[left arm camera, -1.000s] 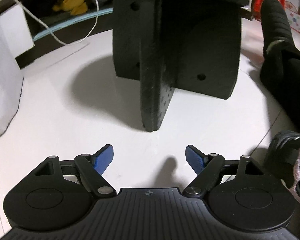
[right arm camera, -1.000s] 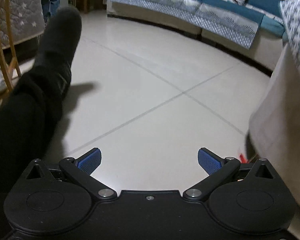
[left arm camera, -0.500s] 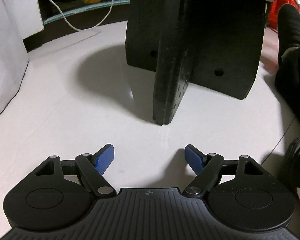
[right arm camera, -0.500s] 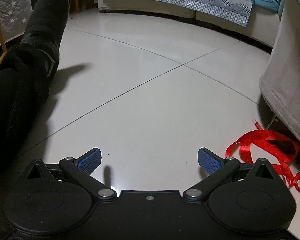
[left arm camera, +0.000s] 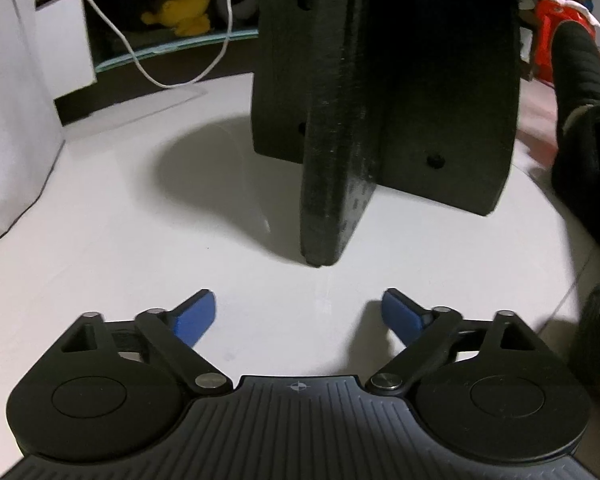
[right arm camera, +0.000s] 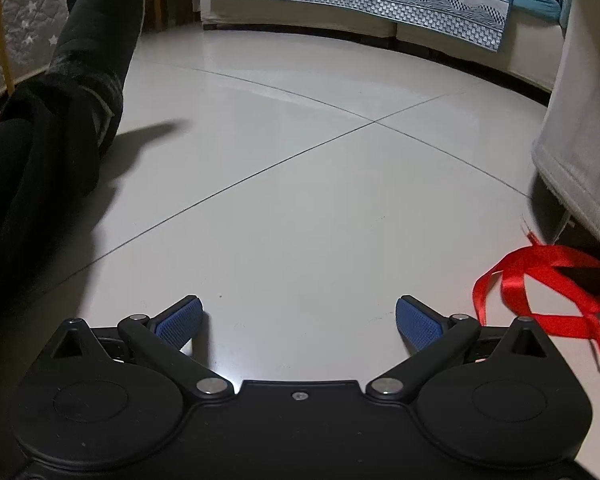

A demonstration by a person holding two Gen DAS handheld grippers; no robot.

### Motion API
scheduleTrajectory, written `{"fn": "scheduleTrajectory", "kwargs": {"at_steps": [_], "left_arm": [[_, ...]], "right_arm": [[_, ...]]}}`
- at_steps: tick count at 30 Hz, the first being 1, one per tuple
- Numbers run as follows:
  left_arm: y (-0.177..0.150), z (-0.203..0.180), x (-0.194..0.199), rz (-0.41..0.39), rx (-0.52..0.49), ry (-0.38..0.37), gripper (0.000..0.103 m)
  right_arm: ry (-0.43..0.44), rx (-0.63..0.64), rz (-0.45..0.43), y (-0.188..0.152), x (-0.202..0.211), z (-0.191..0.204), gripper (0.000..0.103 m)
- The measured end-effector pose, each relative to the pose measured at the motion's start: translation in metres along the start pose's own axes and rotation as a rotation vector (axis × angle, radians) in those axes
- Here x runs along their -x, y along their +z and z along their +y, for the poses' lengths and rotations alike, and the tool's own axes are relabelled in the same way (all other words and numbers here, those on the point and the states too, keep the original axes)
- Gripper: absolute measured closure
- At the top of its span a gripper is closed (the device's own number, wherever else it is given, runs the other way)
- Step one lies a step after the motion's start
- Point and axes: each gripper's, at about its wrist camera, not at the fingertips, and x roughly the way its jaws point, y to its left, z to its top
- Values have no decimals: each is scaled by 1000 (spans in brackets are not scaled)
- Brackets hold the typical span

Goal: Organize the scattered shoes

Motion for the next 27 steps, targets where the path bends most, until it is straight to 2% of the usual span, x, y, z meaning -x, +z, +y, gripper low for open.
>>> {"fn": "scheduleTrajectory", "kwargs": {"at_steps": [10, 27], "left_arm": [[0, -2, -4, -21, 3, -1, 1], [-1, -1, -4, -18, 7, -1, 0]], "right_arm": [[-11, -9, -65, -8, 1, 1, 0], [-15, -13, -66, -8, 1, 0, 0]]}}
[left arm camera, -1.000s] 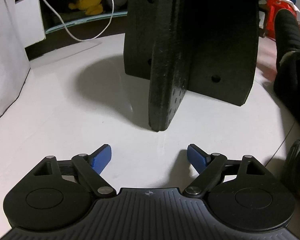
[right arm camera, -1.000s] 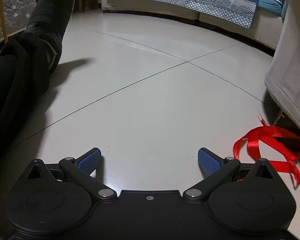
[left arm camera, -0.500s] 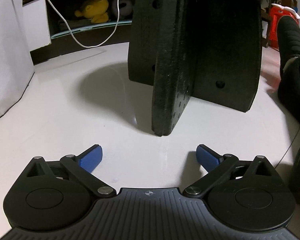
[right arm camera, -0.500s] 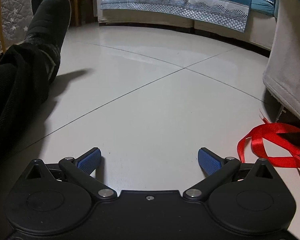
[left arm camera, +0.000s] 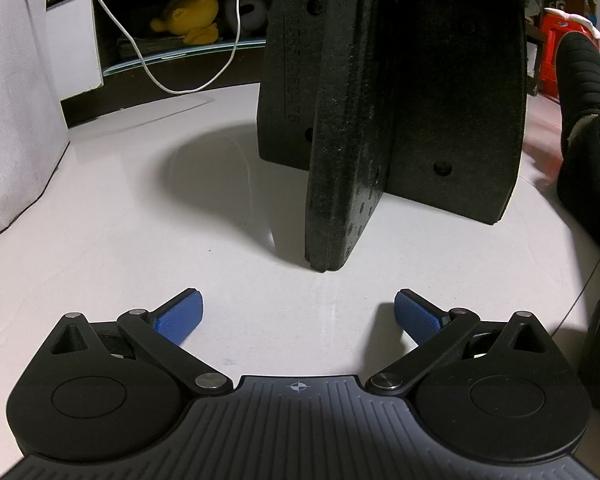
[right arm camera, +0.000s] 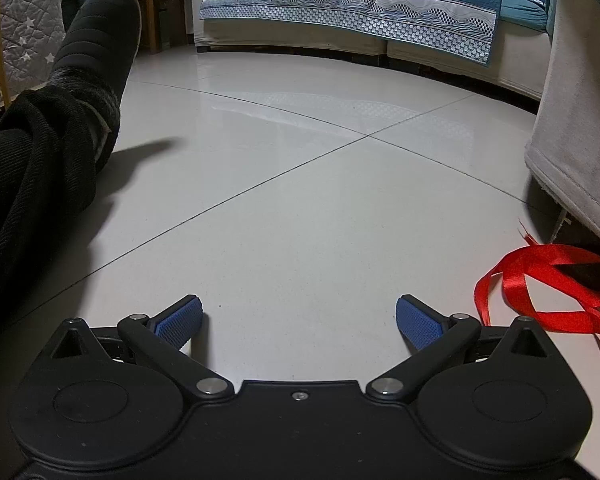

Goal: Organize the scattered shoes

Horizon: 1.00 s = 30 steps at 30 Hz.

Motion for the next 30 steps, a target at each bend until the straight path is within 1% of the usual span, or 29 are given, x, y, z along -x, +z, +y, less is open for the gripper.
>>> {"fn": "scheduleTrajectory", "kwargs": {"at_steps": [30], "left_arm": [[0, 1, 0, 0, 0, 0, 0]], "right_arm": [[-2, -2, 1, -1, 0, 1, 0]]}}
